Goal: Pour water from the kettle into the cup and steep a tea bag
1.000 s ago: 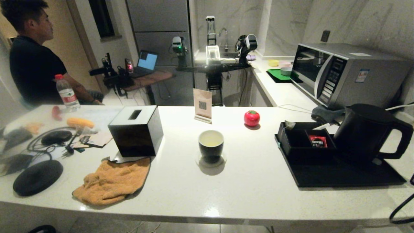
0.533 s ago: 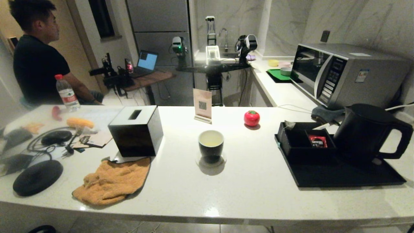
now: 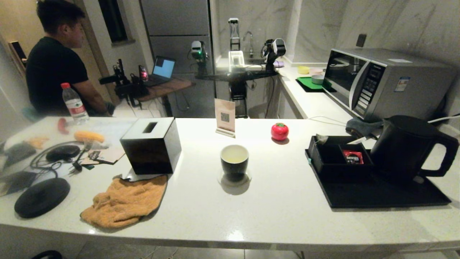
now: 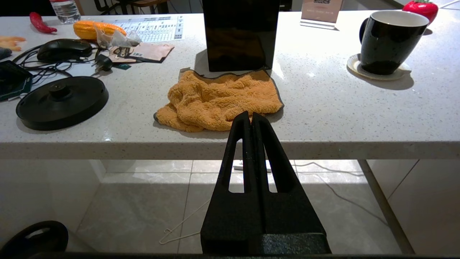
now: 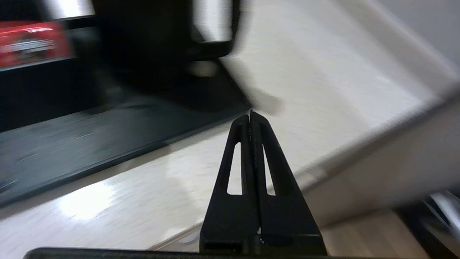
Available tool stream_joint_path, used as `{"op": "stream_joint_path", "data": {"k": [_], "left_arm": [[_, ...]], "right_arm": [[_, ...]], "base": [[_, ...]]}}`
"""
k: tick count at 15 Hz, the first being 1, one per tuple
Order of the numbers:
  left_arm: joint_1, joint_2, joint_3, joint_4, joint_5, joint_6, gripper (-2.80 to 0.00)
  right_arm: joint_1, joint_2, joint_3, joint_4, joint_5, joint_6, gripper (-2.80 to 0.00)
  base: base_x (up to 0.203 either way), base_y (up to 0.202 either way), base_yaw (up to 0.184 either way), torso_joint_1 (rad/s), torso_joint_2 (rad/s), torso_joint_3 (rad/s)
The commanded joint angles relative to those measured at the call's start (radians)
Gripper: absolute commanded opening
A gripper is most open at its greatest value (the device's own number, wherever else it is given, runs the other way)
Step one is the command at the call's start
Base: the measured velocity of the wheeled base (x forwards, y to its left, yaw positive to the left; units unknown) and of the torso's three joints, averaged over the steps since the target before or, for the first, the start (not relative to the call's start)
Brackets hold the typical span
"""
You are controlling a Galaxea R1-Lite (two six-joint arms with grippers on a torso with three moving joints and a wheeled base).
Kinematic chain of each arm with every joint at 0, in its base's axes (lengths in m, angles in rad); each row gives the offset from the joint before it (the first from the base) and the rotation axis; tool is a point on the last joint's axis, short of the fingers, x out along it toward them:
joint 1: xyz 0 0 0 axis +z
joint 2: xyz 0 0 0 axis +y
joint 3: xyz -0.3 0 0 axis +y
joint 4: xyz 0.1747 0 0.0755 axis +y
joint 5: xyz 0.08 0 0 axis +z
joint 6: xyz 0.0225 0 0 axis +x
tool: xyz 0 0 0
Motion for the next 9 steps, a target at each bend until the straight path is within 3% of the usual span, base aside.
{"op": "stream_joint_path", "data": {"k": [1, 9], "left_arm": [[0.000, 0.000, 0.000, 0.000, 0.000, 0.000, -2.80], [0.000, 0.000, 0.000, 0.000, 0.000, 0.000, -2.80]], "right_arm": [[0.057, -0.019, -0.012, -0.002, 0.048, -0.009, -2.80], [0.333, 0.125, -0.235, 0.011, 0.059, -0.015, -2.80]], "base": [[0.000, 0.000, 0.000, 0.000, 0.00, 0.000], [0.000, 0.000, 0.000, 0.000, 0.00, 0.000]]}}
